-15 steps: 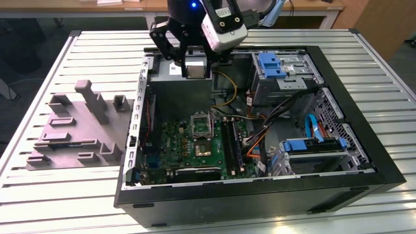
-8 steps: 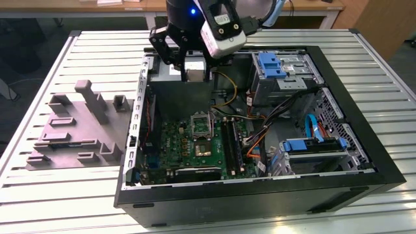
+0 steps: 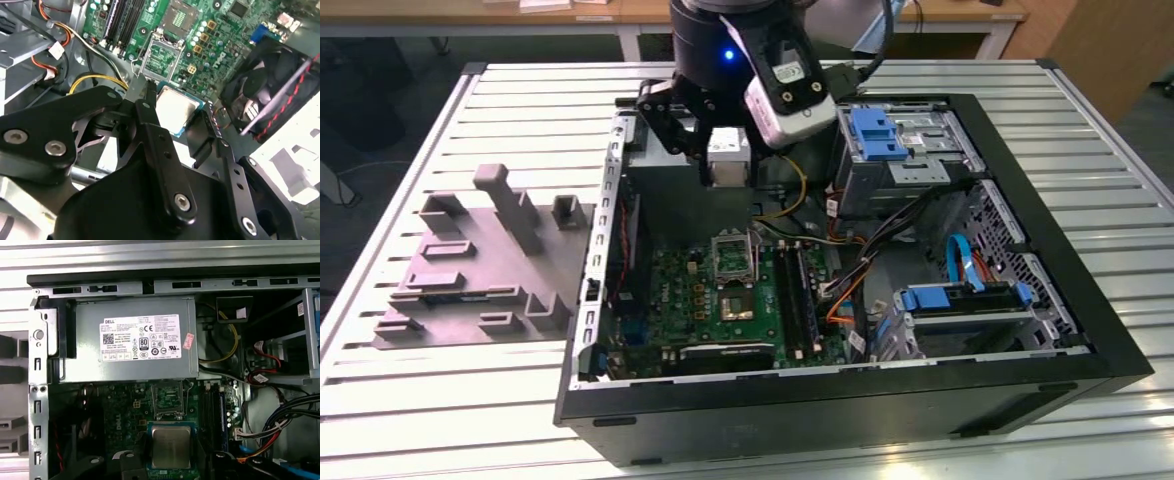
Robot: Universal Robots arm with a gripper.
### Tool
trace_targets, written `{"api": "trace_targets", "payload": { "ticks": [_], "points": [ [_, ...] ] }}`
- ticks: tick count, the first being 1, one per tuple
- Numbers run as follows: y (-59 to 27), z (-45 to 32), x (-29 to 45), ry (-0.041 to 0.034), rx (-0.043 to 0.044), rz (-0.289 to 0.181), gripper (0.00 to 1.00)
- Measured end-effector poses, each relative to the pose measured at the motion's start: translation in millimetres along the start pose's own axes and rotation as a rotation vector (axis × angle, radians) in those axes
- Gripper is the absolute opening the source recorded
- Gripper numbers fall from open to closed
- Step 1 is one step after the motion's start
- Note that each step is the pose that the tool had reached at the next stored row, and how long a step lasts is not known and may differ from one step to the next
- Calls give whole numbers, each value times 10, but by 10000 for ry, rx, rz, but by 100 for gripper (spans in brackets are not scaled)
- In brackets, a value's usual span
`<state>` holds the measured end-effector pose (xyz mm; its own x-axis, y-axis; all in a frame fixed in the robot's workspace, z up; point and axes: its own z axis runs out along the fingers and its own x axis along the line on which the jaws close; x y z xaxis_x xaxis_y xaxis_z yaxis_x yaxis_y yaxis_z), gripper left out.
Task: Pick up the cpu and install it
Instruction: 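Place the cpu into insertion slot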
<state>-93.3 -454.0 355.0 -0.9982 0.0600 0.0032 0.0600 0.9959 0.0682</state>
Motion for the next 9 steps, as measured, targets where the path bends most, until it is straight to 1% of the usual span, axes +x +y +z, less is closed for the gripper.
{"api": "trace_targets", "payload": {
  "ticks": [2,3,7,9],
  "points": [
    [-3,37,-9,13,1,-192,48],
    [-21,52,-11,16,5,-214,48],
    [-202,115,-22,16,2,-215,48],
    [-233,150,-24,15,-2,-215,48]
  ]
}}
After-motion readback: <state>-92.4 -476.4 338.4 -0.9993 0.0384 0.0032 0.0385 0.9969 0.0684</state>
